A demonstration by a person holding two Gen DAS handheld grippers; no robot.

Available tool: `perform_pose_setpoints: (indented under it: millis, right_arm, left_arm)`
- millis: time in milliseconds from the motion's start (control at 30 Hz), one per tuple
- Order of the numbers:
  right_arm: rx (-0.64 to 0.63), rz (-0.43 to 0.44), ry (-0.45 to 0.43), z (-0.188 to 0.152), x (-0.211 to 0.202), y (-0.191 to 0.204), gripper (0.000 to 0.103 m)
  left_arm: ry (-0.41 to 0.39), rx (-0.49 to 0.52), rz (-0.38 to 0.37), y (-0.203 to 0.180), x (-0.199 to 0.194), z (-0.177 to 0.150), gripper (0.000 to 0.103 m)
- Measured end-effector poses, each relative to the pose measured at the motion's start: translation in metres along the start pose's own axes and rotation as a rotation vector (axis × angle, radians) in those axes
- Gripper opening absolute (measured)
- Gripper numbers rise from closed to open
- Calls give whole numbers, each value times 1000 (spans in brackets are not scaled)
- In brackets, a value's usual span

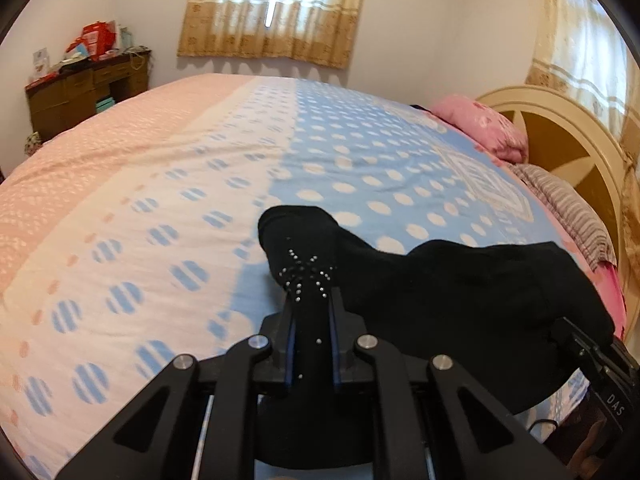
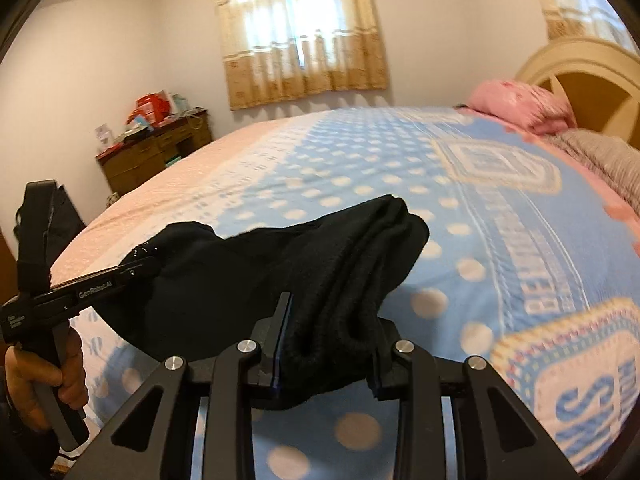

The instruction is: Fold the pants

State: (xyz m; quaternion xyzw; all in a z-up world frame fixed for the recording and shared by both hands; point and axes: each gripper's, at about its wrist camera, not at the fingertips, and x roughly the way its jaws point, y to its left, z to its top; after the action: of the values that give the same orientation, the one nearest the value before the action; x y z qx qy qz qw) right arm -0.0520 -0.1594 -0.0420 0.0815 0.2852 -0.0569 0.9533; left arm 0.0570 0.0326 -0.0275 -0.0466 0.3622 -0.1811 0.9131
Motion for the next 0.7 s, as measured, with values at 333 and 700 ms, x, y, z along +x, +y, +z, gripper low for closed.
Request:
perform_pose_setpoints:
  millis: [333, 700]
  right_arm:
    - [-140, 131, -68, 41, 12, 64, 32]
    - [-347, 364, -167, 105, 80, 175, 32]
  left_arm:
    - [-109, -76, 98, 51, -29, 27, 12]
    - [-285, -154, 368, 132, -65, 72, 12]
